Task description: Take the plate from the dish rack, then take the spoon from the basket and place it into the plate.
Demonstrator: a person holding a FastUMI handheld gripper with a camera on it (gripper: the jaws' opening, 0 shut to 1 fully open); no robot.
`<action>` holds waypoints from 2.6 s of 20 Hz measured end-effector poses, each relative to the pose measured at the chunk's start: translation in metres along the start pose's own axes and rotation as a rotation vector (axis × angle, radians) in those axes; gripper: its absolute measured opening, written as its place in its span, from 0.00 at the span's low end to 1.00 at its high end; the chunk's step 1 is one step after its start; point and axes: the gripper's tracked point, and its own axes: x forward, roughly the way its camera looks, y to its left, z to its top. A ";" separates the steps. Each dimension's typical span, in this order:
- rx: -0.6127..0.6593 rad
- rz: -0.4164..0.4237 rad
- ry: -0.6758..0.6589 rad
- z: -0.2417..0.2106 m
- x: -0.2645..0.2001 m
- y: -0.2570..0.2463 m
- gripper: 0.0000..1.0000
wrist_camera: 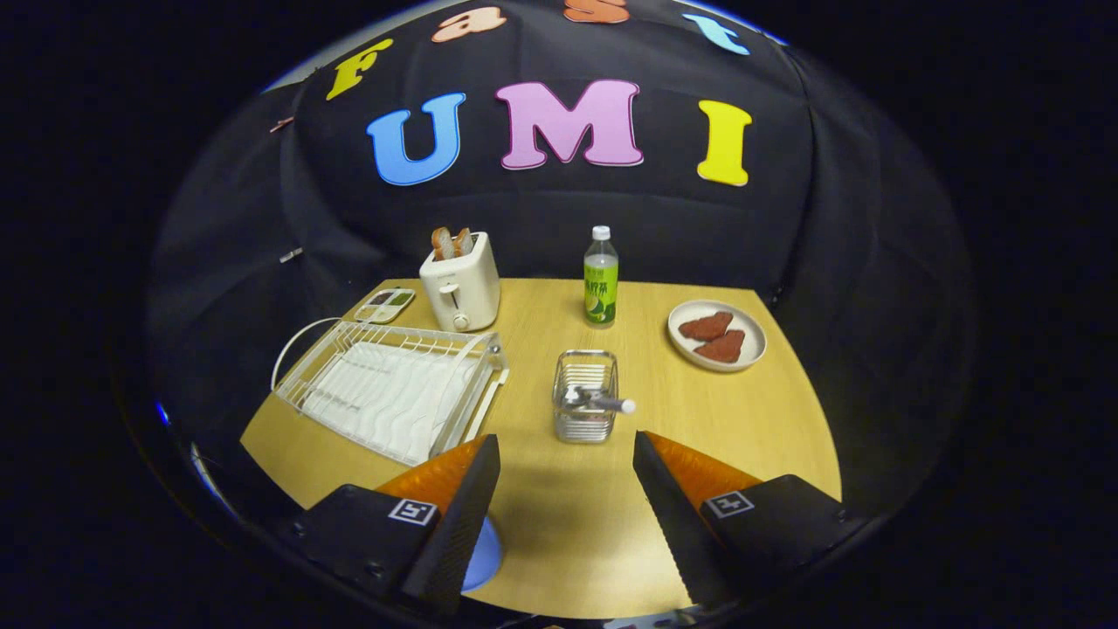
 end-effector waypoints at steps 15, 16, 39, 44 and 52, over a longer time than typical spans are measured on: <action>-0.030 -0.008 0.186 -0.037 0.115 -0.031 0.37; -0.026 0.000 0.207 -0.042 0.116 -0.028 0.34; 0.110 0.287 0.024 0.025 -0.084 0.069 0.11; 0.101 0.408 0.142 -0.037 -0.110 0.120 0.11; 0.052 0.455 0.276 -0.140 -0.065 0.165 0.12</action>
